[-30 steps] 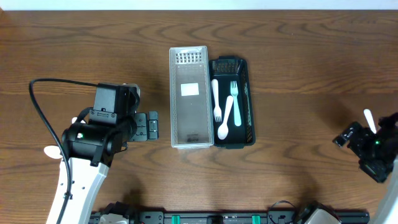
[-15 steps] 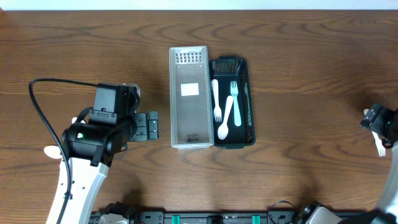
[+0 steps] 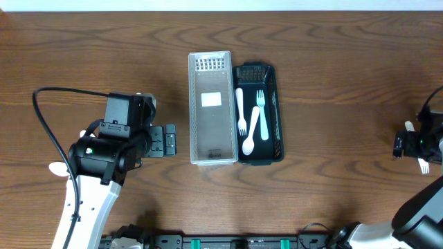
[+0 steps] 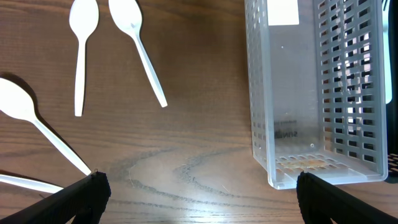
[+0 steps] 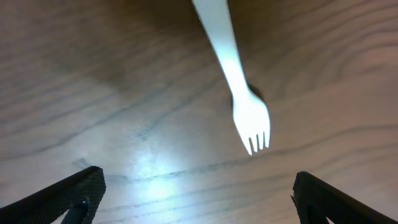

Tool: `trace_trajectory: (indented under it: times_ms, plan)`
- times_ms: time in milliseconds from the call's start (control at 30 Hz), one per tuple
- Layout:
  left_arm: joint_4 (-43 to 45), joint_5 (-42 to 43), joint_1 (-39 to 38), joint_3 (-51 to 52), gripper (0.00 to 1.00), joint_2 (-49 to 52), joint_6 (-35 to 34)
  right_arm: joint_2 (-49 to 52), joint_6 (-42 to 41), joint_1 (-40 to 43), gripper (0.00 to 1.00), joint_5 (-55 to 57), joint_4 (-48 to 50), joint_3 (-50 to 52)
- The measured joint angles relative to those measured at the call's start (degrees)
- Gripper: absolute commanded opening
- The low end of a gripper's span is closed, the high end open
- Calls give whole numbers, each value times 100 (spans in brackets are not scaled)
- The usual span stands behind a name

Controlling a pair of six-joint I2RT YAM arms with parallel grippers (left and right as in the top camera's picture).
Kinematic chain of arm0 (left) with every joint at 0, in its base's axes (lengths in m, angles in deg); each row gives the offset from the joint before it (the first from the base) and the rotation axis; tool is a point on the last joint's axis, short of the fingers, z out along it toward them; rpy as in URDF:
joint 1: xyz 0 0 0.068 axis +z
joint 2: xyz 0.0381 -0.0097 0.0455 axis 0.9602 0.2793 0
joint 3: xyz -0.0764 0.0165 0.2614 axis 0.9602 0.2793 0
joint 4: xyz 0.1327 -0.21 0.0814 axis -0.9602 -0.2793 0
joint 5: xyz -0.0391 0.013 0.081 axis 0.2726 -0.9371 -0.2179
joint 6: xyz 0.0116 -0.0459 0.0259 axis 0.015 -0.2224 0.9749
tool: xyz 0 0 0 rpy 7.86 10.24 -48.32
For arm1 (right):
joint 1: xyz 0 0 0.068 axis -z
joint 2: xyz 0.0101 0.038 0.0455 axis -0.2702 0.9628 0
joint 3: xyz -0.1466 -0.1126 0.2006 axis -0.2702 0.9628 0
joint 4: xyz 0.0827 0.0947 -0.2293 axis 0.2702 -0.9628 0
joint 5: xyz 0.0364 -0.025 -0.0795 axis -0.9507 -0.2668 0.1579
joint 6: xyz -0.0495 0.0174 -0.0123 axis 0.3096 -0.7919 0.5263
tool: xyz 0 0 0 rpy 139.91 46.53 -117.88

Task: Pack container
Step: 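Move the right gripper to the remaining white fork on the right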

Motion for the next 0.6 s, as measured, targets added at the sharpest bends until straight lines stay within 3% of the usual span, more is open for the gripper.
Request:
trace_trajectory:
  times_ms: [600]
  plan:
    - [-9, 0, 0, 0, 98, 122, 0, 1029, 151, 678, 99, -428, 424, -94]
